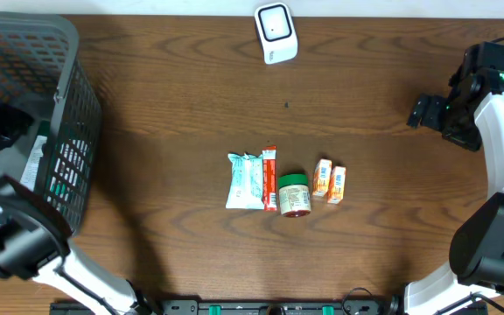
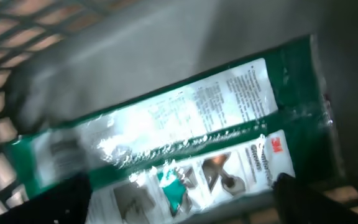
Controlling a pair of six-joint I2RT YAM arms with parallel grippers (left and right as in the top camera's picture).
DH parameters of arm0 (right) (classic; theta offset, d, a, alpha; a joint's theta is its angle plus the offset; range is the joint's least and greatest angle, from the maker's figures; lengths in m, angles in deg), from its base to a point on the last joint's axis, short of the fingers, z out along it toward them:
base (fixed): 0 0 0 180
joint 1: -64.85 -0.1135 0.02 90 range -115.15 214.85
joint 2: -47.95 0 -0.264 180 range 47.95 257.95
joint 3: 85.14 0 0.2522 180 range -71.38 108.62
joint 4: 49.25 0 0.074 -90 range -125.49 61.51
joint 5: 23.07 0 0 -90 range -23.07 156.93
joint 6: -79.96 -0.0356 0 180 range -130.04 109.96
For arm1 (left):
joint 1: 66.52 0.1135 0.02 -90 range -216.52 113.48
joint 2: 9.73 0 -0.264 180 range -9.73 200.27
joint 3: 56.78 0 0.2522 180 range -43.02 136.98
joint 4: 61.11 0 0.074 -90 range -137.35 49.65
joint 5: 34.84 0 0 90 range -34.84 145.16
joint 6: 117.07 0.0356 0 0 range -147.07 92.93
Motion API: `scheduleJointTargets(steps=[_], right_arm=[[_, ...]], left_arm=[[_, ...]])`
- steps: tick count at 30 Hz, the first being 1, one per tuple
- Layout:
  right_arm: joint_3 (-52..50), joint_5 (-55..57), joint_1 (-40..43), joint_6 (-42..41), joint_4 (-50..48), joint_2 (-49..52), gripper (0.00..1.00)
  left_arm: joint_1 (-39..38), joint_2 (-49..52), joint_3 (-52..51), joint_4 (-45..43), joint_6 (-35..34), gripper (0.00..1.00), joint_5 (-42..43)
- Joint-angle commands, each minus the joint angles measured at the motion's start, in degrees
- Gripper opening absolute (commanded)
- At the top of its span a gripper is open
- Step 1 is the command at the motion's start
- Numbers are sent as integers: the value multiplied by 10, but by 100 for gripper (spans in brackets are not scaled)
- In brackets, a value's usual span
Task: Scan the item barcode
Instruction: 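Retract the left gripper into the basket toward the green glove pack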
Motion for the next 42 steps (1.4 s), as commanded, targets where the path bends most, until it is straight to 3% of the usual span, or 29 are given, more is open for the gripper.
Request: scheduleJointTargets(steps=[1, 8, 17, 19, 23, 24, 30, 42], right_arm=[[7, 5, 0, 4, 1, -7, 99], [7, 5, 0, 4, 1, -7, 99], [7, 5, 0, 4, 1, -7, 99], [7, 5, 0, 4, 1, -7, 99], [7, 5, 0, 4, 1, -7, 99], [7, 5, 0, 4, 1, -7, 99], [7, 5, 0, 4, 1, -7, 99], [7, 5, 0, 4, 1, -7, 99]], left_arm=[[0, 53, -3, -6, 106, 96, 47], [0, 147, -3, -19, 172, 100, 47], [0, 213, -3, -35, 177, 100, 47], [0, 218, -3, -35, 177, 86, 50], [0, 217, -3, -37, 177, 29, 87], [0, 217, -2, -37, 177, 22, 97], [2, 207, 46, -9, 176, 8, 118], [30, 40, 85, -35, 41, 8, 118]])
